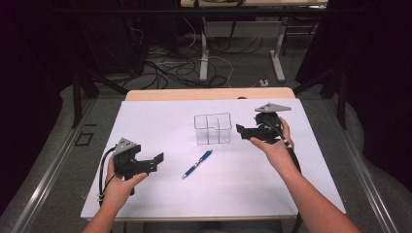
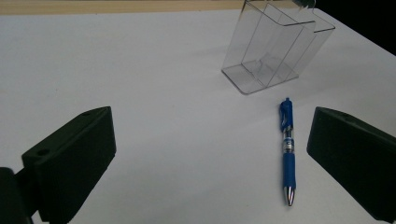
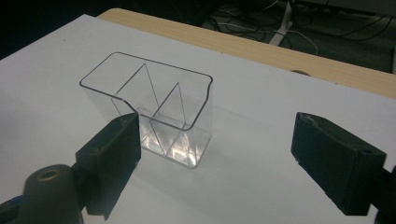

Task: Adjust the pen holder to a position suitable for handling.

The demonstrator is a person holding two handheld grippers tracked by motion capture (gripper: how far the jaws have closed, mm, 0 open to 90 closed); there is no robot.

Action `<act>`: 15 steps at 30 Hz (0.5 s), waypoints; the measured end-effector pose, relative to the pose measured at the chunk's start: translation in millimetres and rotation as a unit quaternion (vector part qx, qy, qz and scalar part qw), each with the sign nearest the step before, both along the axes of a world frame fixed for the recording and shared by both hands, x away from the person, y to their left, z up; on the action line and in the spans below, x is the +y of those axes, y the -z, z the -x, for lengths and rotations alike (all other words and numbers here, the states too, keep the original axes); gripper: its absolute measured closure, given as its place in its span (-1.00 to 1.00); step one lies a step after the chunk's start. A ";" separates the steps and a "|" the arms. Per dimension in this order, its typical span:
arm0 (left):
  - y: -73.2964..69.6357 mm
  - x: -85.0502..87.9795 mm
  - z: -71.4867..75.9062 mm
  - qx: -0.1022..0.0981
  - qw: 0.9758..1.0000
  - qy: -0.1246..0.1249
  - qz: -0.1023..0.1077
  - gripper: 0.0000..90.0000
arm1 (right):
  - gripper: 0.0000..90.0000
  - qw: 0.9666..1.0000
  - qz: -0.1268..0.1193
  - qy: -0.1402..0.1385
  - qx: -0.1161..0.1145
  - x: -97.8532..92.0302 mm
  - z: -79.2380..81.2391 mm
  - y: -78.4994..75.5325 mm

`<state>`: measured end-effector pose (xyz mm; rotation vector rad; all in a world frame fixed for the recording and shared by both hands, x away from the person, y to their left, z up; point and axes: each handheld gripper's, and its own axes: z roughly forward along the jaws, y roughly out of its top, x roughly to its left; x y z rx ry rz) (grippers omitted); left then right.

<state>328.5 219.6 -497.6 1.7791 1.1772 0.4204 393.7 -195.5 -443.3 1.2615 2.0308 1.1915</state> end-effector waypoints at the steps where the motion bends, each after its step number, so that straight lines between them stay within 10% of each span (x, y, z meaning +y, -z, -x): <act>1: -0.8 -1.2 0.0 0.001 1.000 0.004 0.000 -0.95 | -0.66 1.000 0.001 0.000 -0.003 -1.5 2.4 0.9; 15: -9.1 -21.2 -4.4 0.002 0.999 0.027 -0.019 -0.67 | -1.00 1.000 -0.016 0.001 -0.024 -17.6 25.4 15.1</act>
